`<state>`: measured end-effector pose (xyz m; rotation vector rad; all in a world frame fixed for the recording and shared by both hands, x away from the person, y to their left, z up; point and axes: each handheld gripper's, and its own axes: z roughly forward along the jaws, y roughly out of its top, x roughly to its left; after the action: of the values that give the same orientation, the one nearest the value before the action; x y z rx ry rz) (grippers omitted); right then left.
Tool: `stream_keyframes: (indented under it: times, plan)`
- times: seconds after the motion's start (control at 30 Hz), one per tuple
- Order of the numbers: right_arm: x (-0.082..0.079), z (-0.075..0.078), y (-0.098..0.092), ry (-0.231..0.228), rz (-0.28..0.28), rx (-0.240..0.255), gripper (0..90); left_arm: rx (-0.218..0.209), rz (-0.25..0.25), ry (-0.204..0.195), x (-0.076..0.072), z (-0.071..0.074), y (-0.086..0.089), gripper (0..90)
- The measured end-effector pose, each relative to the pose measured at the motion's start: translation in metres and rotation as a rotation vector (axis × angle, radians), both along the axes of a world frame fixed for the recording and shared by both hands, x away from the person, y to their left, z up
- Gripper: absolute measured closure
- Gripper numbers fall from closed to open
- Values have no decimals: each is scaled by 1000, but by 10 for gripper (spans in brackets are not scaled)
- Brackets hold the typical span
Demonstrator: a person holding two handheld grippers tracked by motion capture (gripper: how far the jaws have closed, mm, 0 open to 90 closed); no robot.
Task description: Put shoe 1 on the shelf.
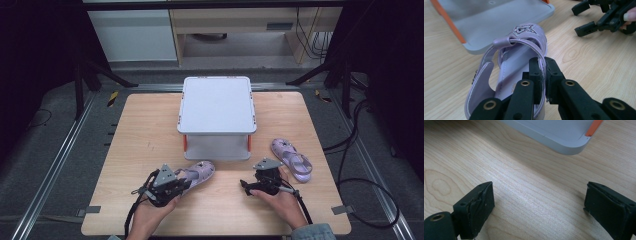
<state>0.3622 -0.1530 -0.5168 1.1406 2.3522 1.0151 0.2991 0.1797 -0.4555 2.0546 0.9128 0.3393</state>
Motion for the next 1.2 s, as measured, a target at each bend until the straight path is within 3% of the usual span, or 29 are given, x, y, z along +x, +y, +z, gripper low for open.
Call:
stream_keyframes:
  times: [0.4,0.53,0.63,0.77,0.83,0.93,1.07,1.2]
  plan:
    - [0,0,0,0,1,0,93,8,-70,30,-7,-16,-34,806]
    - [0,0,0,-1,1,0,93,6,-82,28,-10,-20,-39,700]
    - [0,0,0,-1,3,0,93,-23,-86,32,-12,-15,-36,570]
    - [0,0,0,1,4,1,94,-55,-90,40,-17,-3,-25,542]
    - [0,0,-1,1,4,1,94,-79,-87,16,-19,5,-18,545]
    - [0,0,-1,0,5,0,93,-73,-54,-31,-19,17,-4,548]
    - [0,0,-1,0,6,0,94,-74,1,-30,-9,12,11,545]
    - [0,0,-1,0,5,0,94,-70,8,-9,-4,2,13,492]
